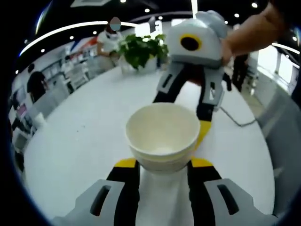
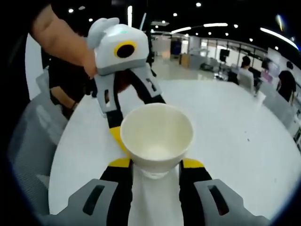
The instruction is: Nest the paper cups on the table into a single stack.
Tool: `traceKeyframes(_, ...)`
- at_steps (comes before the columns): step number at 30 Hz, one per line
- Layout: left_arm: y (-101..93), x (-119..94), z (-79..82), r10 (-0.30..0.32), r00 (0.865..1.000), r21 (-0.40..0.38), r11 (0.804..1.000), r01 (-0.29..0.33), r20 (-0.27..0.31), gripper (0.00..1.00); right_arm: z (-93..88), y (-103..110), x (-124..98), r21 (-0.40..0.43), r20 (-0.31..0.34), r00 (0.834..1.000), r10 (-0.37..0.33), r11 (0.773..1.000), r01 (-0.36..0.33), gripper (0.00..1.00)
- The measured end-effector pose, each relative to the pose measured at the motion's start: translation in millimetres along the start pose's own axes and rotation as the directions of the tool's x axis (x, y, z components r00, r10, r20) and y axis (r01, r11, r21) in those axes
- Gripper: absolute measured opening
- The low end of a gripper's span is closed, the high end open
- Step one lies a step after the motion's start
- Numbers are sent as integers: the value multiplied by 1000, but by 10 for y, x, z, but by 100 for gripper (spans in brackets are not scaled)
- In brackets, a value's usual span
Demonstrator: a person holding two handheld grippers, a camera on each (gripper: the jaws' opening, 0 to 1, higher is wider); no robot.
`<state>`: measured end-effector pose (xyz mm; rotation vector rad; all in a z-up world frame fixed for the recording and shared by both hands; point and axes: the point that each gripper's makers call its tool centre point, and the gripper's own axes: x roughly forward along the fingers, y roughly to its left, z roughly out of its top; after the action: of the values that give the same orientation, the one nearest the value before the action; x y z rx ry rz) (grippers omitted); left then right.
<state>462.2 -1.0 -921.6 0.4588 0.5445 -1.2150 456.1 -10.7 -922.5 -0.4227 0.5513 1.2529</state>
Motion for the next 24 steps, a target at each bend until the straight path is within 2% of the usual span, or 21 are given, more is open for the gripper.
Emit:
traceKeyframes(7, 173, 69, -12, -15, 1000, -1, 1000, 15, -11, 38, -3, -176, 70, 10, -15, 1000, -2, 1000, 2, 35)
traceKeyframes(16, 204, 121, -30, -23, 1000, -17, 1000, 23, 9, 38, -40, -232, 82, 32, -28, 1000, -14, 999, 15, 35)
traceKeyframes(18, 175, 132, -35, -22, 1000, -34, 999, 22, 12, 38, -85, -240, 76, 57, -50, 998, -32, 998, 35, 40)
traceKeyframes(19, 163, 143, -38, -22, 1000, -11, 1000, 22, 15, 41, -99, -254, 69, 49, -54, 997, -48, 998, 50, 46)
traceKeyframes(21, 173, 145, -86, 17, 1000, -25, 1000, -17, 0, 60, -88, -286, 41, 65, -31, 997, -76, 995, 78, 60)
traceKeyframes(22, 221, 129, -126, 63, 998, -28, 998, -63, -17, 76, -73, -304, 9, 76, -21, 996, -91, 993, 92, 64)
traceKeyframes(24, 250, 78, -117, 107, 994, -41, 993, -107, 3, 92, -53, -313, -57, 92, -15, 993, -114, 989, 115, 70)
